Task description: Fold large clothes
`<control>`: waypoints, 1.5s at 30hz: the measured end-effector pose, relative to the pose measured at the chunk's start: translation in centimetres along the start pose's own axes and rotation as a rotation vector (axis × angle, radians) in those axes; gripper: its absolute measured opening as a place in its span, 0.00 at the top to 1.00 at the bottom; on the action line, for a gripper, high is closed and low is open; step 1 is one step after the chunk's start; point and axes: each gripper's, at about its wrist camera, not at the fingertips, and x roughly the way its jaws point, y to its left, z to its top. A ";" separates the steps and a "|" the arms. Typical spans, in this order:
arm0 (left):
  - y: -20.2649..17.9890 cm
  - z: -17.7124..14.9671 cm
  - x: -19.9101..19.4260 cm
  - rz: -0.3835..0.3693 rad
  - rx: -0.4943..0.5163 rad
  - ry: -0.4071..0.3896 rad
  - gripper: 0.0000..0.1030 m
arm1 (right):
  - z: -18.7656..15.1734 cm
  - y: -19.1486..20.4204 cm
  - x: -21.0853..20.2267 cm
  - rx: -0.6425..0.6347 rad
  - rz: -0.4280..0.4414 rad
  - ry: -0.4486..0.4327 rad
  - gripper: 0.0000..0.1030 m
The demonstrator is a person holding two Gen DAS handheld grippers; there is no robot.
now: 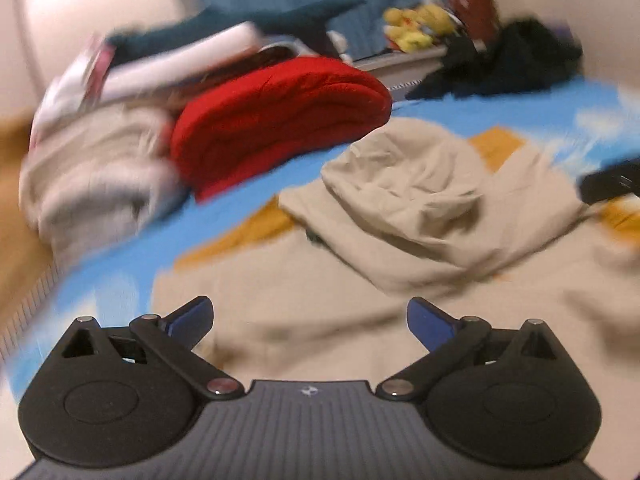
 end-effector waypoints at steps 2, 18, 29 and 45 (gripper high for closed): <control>1.0 -1.5 -4.6 -0.026 -0.096 0.046 0.00 | -1.3 1.5 -5.6 -0.025 -0.013 -0.025 0.21; -2.3 -8.5 -30.8 0.073 -0.273 0.118 0.00 | -12.1 12.9 -31.6 -0.267 -0.034 -0.158 0.02; -3.5 -10.6 -34.1 0.096 -0.257 0.122 0.00 | -15.0 14.4 -36.0 -0.333 -0.024 -0.180 0.02; 7.2 -12.7 -20.5 0.199 -0.248 0.241 0.00 | -11.8 -0.9 -27.2 0.010 -0.279 0.090 0.02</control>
